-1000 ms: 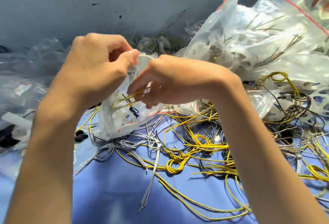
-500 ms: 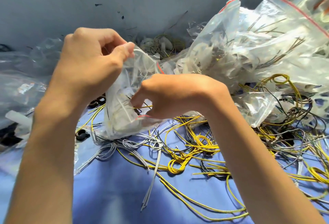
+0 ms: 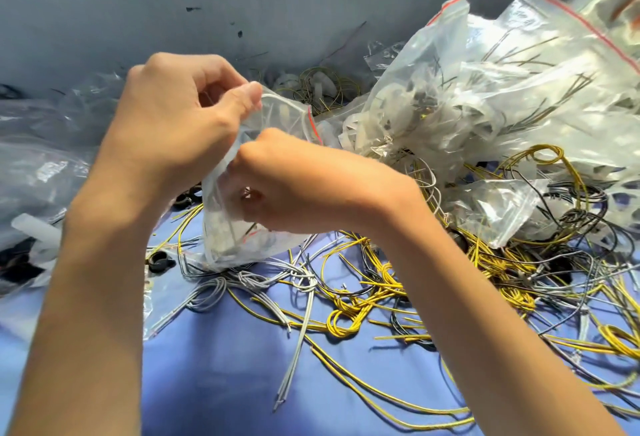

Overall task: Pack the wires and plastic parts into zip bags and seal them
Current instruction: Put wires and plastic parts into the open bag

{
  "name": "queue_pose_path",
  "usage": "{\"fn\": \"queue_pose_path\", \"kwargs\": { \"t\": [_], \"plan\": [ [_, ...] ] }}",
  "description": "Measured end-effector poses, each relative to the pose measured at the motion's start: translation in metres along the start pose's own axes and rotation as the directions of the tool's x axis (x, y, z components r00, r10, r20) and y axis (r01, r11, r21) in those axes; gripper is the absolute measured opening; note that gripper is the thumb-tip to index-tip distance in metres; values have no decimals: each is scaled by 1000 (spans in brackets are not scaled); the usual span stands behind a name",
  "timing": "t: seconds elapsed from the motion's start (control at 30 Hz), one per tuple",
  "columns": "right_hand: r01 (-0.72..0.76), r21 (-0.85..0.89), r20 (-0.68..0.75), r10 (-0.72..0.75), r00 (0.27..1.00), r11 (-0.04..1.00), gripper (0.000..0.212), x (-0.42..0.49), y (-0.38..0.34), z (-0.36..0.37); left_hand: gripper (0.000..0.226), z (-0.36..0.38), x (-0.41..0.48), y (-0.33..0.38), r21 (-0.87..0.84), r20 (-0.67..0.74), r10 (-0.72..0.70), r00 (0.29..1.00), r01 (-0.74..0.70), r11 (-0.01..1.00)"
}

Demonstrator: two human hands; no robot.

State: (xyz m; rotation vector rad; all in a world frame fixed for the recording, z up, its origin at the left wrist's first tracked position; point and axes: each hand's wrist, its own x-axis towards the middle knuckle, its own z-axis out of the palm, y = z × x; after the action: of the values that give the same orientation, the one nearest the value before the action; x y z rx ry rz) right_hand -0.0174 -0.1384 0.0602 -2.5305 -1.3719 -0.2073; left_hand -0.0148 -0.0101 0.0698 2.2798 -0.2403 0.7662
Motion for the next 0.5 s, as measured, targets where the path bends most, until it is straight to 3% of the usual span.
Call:
{"fn": "queue_pose_path", "kwargs": {
  "t": [0.23,0.3,0.4,0.5],
  "plan": [
    [-87,41,156,79,985,995,23,3,7,11,20,-1,1,-2,-3,14,20,1000,-20,1000],
    [-118,18,193,112,975,993,33,-1,8,3,21,-2,1,-2,0,13,28,1000,-28,1000],
    [-167,4,177,164,970,986,50,-12,8,-15,23,-2,2,-4,-1,18,26,1000,-26,1000],
    [-220,60,133,211,969,974,50,-25,11,-30,22,-5,2,-6,1,9,14,1000,-14,1000]
  ]
}}
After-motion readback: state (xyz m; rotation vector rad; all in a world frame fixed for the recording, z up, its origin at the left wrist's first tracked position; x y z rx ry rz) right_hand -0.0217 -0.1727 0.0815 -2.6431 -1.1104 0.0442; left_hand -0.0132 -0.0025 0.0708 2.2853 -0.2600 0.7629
